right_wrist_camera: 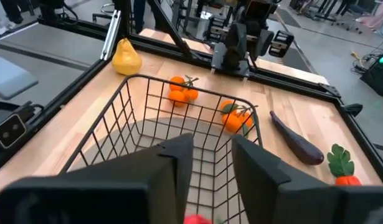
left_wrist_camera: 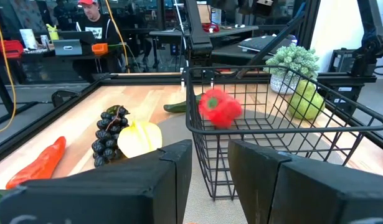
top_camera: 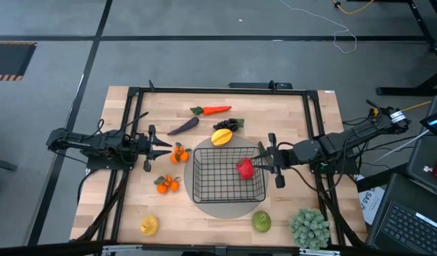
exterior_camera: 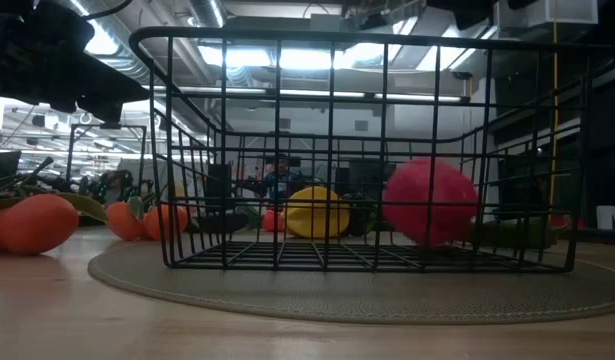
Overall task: Build produce basket
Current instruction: Put the green chili pepper into the black wire basket
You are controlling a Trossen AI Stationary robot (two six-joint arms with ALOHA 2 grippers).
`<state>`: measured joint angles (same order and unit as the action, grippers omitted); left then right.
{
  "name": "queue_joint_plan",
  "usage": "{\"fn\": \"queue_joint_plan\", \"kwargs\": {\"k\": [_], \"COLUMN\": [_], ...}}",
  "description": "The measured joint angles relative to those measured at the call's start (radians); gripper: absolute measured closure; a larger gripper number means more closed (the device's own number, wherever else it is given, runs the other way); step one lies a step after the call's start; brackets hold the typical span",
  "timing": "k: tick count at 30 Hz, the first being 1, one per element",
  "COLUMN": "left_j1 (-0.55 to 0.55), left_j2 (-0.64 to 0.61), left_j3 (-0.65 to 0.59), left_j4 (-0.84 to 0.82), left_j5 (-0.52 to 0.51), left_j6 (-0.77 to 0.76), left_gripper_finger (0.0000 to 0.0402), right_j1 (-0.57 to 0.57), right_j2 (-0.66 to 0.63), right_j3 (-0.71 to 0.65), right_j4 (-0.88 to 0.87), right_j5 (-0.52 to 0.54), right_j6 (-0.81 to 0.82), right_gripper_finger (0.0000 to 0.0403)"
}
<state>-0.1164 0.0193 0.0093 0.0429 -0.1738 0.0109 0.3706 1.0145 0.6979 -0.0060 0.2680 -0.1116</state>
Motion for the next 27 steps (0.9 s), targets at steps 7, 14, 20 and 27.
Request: {"fn": "queue_joint_plan", "kwargs": {"k": [7,14,20,27], "left_j1": [0.0,0.0,0.0,0.0], "left_j2": [0.0,0.0,0.0,0.0], "left_j3": [0.0,0.0,0.0,0.0], "left_j4": [0.0,0.0,0.0,0.0], "left_j5": [0.0,0.0,0.0,0.0], "left_j6": [0.0,0.0,0.0,0.0], "left_gripper_finger": [0.0308,0.0308,0.0308,0.0308], "right_j1": [0.0,0.0,0.0,0.0], "right_j2": [-0.001,-0.015,-0.026,-0.013], "right_j3": [0.0,0.058,0.138,0.141], "right_j4": [0.008,-0.194,-0.643,-0.959], "right_j5": [0.003,0.291,0.348,0.131], "right_j6": [0.025,0.273,0.697,0.969], "right_gripper_finger": [0.0279,0.0279,0.0279,0.0279]}}
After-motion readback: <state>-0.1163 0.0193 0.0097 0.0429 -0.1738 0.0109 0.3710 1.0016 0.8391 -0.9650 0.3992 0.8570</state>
